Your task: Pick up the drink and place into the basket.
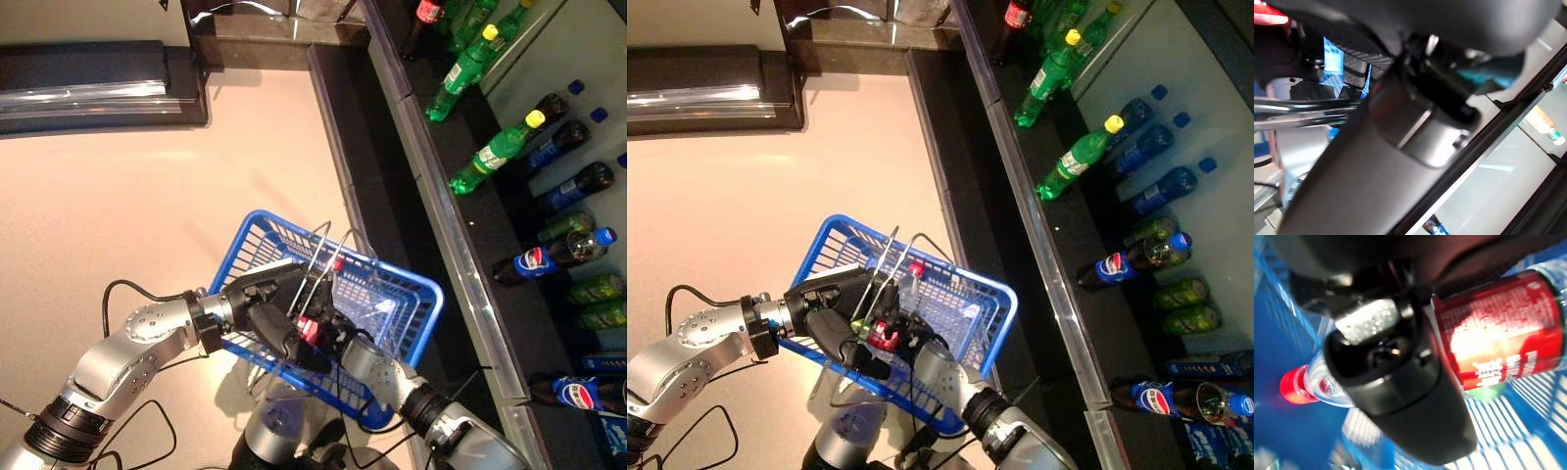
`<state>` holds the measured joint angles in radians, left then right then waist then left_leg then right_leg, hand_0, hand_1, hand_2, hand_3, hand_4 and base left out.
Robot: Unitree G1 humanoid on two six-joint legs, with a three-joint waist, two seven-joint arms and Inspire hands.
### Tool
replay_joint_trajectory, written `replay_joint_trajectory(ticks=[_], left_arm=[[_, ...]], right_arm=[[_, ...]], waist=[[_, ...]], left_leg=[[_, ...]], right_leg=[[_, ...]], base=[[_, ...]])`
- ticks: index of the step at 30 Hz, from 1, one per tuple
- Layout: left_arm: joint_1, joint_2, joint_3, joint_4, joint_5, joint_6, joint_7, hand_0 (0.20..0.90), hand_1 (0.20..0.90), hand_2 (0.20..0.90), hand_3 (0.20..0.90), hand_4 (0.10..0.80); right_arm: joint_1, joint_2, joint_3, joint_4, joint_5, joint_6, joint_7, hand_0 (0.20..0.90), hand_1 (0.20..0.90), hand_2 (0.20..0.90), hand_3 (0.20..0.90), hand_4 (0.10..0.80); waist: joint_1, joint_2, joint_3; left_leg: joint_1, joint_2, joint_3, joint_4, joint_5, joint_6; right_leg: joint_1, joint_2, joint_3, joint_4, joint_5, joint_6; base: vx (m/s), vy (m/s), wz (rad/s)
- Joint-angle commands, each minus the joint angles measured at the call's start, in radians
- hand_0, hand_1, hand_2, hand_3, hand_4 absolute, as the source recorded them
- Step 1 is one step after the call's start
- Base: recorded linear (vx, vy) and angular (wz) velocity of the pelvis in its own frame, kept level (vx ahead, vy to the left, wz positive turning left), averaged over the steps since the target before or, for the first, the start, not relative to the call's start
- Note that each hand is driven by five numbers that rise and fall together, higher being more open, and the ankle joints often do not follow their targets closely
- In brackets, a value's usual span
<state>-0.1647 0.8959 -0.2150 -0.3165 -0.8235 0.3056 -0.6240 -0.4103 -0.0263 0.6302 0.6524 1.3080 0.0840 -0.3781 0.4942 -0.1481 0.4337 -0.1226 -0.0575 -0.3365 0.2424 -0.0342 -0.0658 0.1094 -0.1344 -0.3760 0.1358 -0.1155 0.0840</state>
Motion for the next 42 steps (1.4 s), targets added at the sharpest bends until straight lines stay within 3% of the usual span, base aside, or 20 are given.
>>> replay_joint_trajectory(ticks=[1,14,32,34,35,37,39,42], left_arm=[[0.012,-0.113,0.099,-0.272,-0.202,-0.141,-0.148,0.300,0.300,0.300,0.200,0.100],[0.005,-0.084,0.077,-0.321,-0.319,-0.097,-0.182,0.300,0.300,0.300,0.200,0.100],[0.142,-0.077,0.169,-0.334,-0.392,-0.038,-0.200,0.300,0.300,0.300,0.200,0.100],[0.124,-0.099,0.130,-0.318,-0.366,-0.040,-0.166,0.300,0.300,0.300,0.200,0.100],[0.088,-0.126,0.082,-0.308,-0.338,-0.035,-0.120,0.300,0.300,0.300,0.200,0.100],[0.010,-0.184,-0.023,-0.279,-0.281,-0.035,-0.016,0.300,0.300,0.300,0.200,0.100],[-0.066,-0.251,-0.129,-0.227,-0.224,-0.051,0.087,0.300,0.300,0.300,0.200,0.100],[-0.125,-0.311,-0.208,-0.167,-0.175,-0.078,0.178,0.300,0.300,0.300,0.200,0.100]], right_arm=[[-0.002,0.101,-0.053,-0.071,0.126,-0.172,0.029,0.300,0.300,0.300,0.200,0.100],[0.046,0.185,-0.139,0.135,0.267,-0.184,0.083,0.300,0.300,0.300,0.200,0.100],[0.132,0.180,-0.319,0.312,0.392,-0.128,0.085,0.300,0.300,0.300,0.200,0.100],[0.142,0.184,-0.314,0.335,0.407,-0.109,0.077,0.300,0.300,0.300,0.200,0.100],[0.134,0.189,-0.305,0.363,0.422,-0.097,0.087,0.554,0.554,0.554,0.496,0.396],[0.110,0.202,-0.283,0.396,0.431,-0.089,0.073,0.900,0.900,0.900,0.900,0.800],[0.086,0.207,-0.272,0.417,0.434,-0.066,0.049,0.900,0.900,0.900,0.900,0.800],[0.081,0.206,-0.265,0.432,0.411,-0.037,0.039,0.900,0.900,0.900,0.900,0.800]], waist=[[-0.016,0.002,-0.220],[-0.005,0.004,-0.266],[-0.003,0.011,-0.335],[-0.013,0.009,-0.343],[-0.019,0.006,-0.350],[-0.037,0.001,-0.365],[-0.061,-0.001,-0.383],[-0.092,-0.002,-0.396]], left_leg=[[-0.028,-0.002,0.051,0.032,0.016,0.071],[0.007,0.007,0.061,0.032,0.013,0.073],[0.060,0.020,0.079,0.022,0.015,0.076],[0.071,0.023,0.084,0.025,0.014,0.077],[0.079,0.025,0.089,0.023,0.012,0.077],[0.097,0.029,0.102,0.018,0.008,0.077],[0.115,0.034,0.120,0.012,0.004,0.076],[0.130,0.039,0.142,0.007,0.000,0.076]], right_leg=[[0.041,0.010,0.043,-0.011,0.096,-0.008],[0.076,0.013,0.050,-0.011,0.108,0.010],[0.114,0.007,0.039,-0.008,0.122,0.028],[0.119,0.003,0.038,-0.007,0.126,0.033],[0.123,0.004,0.040,-0.007,0.126,0.032],[0.130,0.006,0.049,-0.009,0.122,0.029],[0.135,0.005,0.058,-0.009,0.117,0.028],[0.135,0.003,0.070,-0.005,0.112,0.028]], base=[[0.082,-0.013,0.00],[0.100,0.004,0.00],[0.083,0.028,0.00],[0.107,0.012,0.00],[0.110,0.005,-0.04],[0.130,0.028,-0.05],[0.141,0.055,-0.05],[0.079,0.035,-0.16]])
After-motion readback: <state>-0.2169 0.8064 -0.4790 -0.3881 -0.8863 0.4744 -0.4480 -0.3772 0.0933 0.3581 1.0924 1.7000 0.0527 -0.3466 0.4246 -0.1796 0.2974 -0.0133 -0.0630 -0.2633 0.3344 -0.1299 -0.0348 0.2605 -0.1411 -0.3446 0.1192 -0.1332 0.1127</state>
